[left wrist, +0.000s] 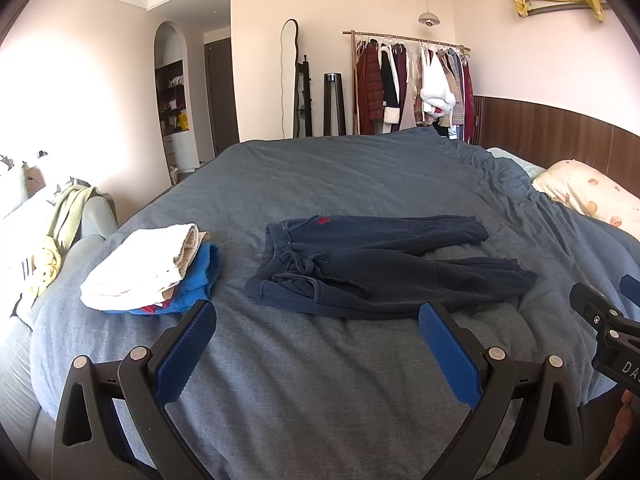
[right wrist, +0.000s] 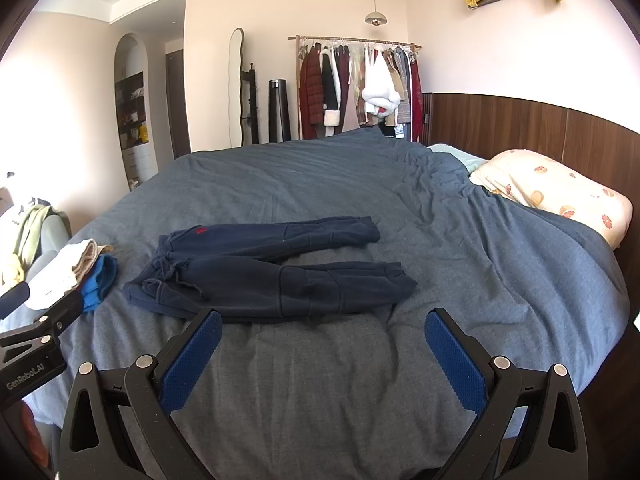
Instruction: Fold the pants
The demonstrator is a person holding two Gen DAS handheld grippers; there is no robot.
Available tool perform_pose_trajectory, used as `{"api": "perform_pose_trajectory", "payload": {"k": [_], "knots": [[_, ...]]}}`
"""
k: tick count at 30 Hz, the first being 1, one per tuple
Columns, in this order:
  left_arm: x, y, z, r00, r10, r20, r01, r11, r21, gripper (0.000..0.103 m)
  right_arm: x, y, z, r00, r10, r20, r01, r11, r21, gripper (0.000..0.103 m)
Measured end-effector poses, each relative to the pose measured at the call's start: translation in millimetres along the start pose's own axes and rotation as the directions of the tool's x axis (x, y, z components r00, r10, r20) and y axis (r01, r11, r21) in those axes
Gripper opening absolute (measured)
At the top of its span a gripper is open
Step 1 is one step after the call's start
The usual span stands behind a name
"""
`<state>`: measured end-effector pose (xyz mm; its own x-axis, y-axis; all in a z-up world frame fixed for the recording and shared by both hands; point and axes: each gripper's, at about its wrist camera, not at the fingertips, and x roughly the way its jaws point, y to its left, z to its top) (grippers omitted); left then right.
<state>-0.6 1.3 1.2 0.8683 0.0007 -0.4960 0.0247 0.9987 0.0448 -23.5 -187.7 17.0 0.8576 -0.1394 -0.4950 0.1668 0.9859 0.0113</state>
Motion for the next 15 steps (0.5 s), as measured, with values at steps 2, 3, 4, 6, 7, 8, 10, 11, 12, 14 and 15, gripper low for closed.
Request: {"api": "perform_pose_trajectory", "payload": {"k": [2, 3, 4, 6, 7, 8, 10, 11, 12, 14, 15], "knots": [[0.1, 0.4, 0.2, 1.000, -0.001, 0.000, 0.001, 1.000, -0.001, 0.103, 0.1, -0.1, -0.2, 1.000, 0.000, 0.001, 0.000, 1.000, 0.000, 0.103], [-0.1, 0.2, 0.3, 1.000, -0.002, 0.001, 0.002, 1.000, 0.000, 0.103, 0.2, 0.0, -0.1, 1.000, 0.000, 0.001, 0.000, 1.000, 0.000, 0.103], [-0.3, -0.1, 0.5, 1.000, -0.002, 0.001, 0.002, 1.000, 0.001, 0.103, 0.8, 0.2, -0.1, 1.000, 0.001, 0.001, -0.001, 1.000, -0.001, 0.103], [-0.3, 0.0, 0.6, 1.000, -0.002, 0.001, 0.002, 1.000, 0.000, 0.103, 1.8, 0.4, 0.3, 1.000, 0.001, 0.001, -0.001, 1.000, -0.002, 0.103], [-0.4, 0.0, 0.7, 1.000, -0.002, 0.001, 0.002, 1.000, 0.000, 0.103, 0.9, 0.4, 0.0, 1.000, 0.000, 0.002, 0.000, 1.000, -0.001, 0.103], [-0.5, -0.1, 0.6, 1.000, -0.002, 0.001, 0.002, 1.000, 0.000, 0.103, 1.0, 0.5, 0.2, 1.000, 0.001, 0.002, -0.001, 1.000, -0.001, 0.103], [-0.4, 0.0, 0.8, 1.000, -0.002, 0.002, 0.002, 1.000, 0.000, 0.103, 0.8, 0.6, 0.0, 1.000, 0.000, 0.002, 0.000, 1.000, -0.002, 0.103], [-0.7, -0.2, 1.3, 1.000, -0.003, 0.002, 0.003, 1.000, 0.000, 0.103, 0.9, 0.6, 0.1, 1.000, 0.001, 0.002, -0.001, 1.000, -0.002, 0.103], [-0.6, -0.6, 1.1, 1.000, -0.003, 0.003, 0.003, 1.000, 0.000, 0.103, 1.4, 0.7, 0.4, 1.000, 0.001, 0.002, -0.001, 1.000, -0.002, 0.103], [-0.7, -0.1, 1.3, 1.000, -0.003, 0.001, 0.003, 1.000, 0.000, 0.103, 1.0, 0.6, 0.2, 1.000, 0.001, 0.001, -0.001, 1.000, -0.002, 0.103], [-0.8, -0.4, 1.2, 1.000, -0.003, 0.001, 0.003, 1.000, -0.001, 0.103, 0.8, 0.8, 0.1, 1.000, 0.000, 0.001, 0.000, 1.000, -0.002, 0.103]]}}
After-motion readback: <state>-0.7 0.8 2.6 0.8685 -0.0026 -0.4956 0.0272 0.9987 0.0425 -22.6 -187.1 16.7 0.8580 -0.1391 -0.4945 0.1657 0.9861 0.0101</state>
